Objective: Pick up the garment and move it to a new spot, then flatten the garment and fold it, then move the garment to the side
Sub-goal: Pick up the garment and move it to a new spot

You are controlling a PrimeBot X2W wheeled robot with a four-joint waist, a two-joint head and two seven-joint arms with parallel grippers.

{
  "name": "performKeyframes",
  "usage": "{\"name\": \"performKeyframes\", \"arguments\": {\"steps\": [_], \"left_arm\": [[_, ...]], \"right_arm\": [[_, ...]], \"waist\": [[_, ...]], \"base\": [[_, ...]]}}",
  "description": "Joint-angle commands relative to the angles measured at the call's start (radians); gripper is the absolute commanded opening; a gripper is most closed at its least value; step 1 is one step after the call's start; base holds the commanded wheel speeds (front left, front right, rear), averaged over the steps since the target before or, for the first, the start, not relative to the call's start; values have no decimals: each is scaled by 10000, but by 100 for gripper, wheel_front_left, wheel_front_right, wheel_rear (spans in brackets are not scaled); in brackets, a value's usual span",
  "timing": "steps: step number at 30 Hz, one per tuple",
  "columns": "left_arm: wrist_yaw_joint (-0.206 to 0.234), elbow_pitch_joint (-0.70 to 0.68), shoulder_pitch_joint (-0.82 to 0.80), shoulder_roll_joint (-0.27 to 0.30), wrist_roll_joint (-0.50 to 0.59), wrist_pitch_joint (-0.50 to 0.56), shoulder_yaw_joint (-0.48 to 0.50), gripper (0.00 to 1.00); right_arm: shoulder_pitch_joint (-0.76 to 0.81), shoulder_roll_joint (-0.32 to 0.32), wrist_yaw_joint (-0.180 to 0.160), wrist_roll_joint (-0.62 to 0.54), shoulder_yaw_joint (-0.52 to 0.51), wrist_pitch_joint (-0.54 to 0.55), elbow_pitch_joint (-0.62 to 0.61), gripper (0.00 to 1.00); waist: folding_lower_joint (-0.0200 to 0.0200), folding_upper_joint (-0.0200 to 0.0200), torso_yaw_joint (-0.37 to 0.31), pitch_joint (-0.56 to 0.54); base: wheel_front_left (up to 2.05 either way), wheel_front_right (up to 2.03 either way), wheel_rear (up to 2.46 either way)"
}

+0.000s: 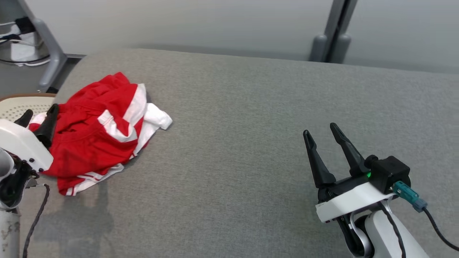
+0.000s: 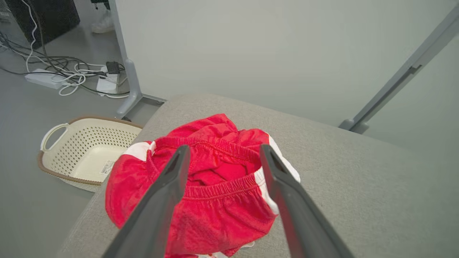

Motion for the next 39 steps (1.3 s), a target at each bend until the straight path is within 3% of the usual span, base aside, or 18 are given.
{"name": "performKeyframes", "arguments": {"steps": [1,11,22,23,25,39], "left_arm": [[-83,284,-276,255,-346,493,-47,100],[-185,1453,-1159,1190,-1112,2233,-701,100],[-185,2167,-1252,1811,-1263,4026,-1739,100],[-185,2191,-1287,1830,-1310,4135,-1777,75],[-186,2183,-1338,1884,-1370,4282,-1854,0],[-186,1488,-1223,2132,-1522,3984,-2299,0]], "right_arm": [[-223,-97,23,33,0,-49,-62,100],[-728,-221,23,106,33,-49,-203,100],[-977,-223,23,177,99,-51,-246,100],[-996,-223,23,177,90,-49,-260,100],[-1006,-228,23,170,51,-51,-259,100],[-600,-90,23,225,71,-51,50,100]], "waist": [[0,0,-807,613],[0,0,-1899,1351],[0,0,-2338,1799],[0,0,-2358,1833],[0,0,-2370,1865],[0,0,-2042,784]], "base": [[0,0,0],[0,0,0],[0,0,0],[0,0,0],[0,0,0],[0,0,0]]}}
